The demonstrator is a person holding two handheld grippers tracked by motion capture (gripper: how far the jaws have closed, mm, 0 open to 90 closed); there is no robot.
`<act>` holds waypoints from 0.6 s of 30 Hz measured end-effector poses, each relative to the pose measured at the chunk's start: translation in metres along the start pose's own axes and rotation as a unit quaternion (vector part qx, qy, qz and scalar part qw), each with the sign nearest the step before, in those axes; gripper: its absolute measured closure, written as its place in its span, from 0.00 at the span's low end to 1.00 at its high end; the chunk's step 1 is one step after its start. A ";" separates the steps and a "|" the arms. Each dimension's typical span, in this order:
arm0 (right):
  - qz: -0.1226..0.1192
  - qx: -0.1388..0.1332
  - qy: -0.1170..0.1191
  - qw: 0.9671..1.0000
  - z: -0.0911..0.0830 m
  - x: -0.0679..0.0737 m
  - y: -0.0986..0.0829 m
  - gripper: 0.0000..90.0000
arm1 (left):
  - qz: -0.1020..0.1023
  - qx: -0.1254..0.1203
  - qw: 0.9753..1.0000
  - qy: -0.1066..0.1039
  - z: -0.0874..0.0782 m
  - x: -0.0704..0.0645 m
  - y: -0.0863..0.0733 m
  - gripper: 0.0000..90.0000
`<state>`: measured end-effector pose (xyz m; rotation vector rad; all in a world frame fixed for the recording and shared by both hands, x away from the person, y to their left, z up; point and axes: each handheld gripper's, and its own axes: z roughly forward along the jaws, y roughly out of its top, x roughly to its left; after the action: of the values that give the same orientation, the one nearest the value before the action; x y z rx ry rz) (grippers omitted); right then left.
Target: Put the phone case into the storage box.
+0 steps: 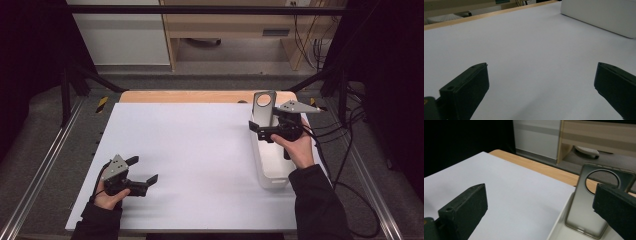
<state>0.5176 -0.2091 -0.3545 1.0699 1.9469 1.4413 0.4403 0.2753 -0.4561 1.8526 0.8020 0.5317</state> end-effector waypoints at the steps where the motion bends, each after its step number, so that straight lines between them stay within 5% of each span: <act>1: -0.008 -0.004 0.007 1.000 -0.004 0.003 -0.002 0.00 | 0.000 -0.001 1.000 0.000 0.000 0.000 0.000 0.00; 9: -0.036 -0.027 0.043 0.998 -0.027 0.017 -0.016 0.00 | 0.001 -0.005 1.000 -0.002 -0.001 -0.001 0.001 0.00; 18: -0.027 -0.032 0.055 0.998 -0.046 0.007 -0.043 0.00 | 0.002 -0.008 1.000 -0.006 -0.001 -0.002 0.001 0.00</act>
<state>0.4656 -0.2347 -0.3803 0.9197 1.9760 1.5503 0.4389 0.2738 -0.4548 1.8417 0.7836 0.5288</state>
